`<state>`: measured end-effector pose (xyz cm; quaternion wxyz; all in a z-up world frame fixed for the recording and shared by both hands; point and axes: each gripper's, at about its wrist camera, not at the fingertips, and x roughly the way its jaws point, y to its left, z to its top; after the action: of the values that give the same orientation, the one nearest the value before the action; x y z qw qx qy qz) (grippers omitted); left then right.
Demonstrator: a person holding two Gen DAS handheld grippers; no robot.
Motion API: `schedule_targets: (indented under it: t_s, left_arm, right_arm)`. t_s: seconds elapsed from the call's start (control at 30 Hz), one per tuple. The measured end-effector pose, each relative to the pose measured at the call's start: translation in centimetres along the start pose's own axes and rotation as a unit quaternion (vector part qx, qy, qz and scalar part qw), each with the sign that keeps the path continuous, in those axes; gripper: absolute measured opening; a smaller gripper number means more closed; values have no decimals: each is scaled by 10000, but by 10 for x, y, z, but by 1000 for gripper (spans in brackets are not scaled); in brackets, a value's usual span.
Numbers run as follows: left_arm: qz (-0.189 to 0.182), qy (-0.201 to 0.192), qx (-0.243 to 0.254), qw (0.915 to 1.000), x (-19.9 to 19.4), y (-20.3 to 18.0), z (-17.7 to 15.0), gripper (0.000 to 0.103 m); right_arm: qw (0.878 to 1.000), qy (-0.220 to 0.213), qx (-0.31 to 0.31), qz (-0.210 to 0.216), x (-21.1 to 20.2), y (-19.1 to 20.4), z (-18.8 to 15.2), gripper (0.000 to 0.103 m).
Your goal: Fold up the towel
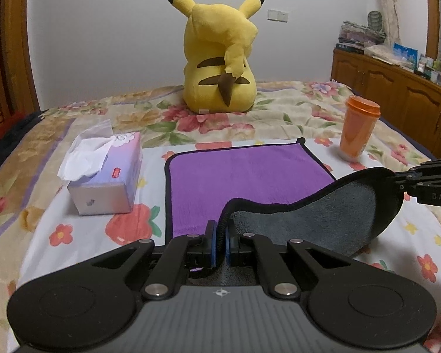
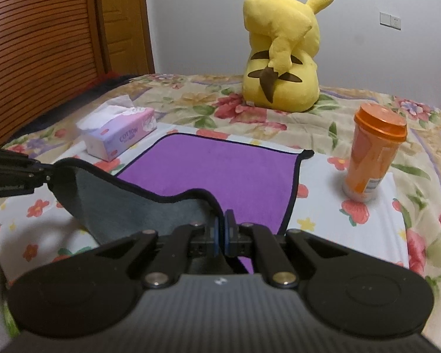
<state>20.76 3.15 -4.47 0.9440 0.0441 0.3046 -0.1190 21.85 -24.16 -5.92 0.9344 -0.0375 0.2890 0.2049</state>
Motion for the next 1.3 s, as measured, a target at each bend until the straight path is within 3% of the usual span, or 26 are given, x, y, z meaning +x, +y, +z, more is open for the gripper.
schedule_targets:
  t_s: [1.3]
  left_arm:
    - [317,-77,294,9990,64,12,22,9]
  right_arm:
    - [9983,32,-582,-14,62,-17,15,4]
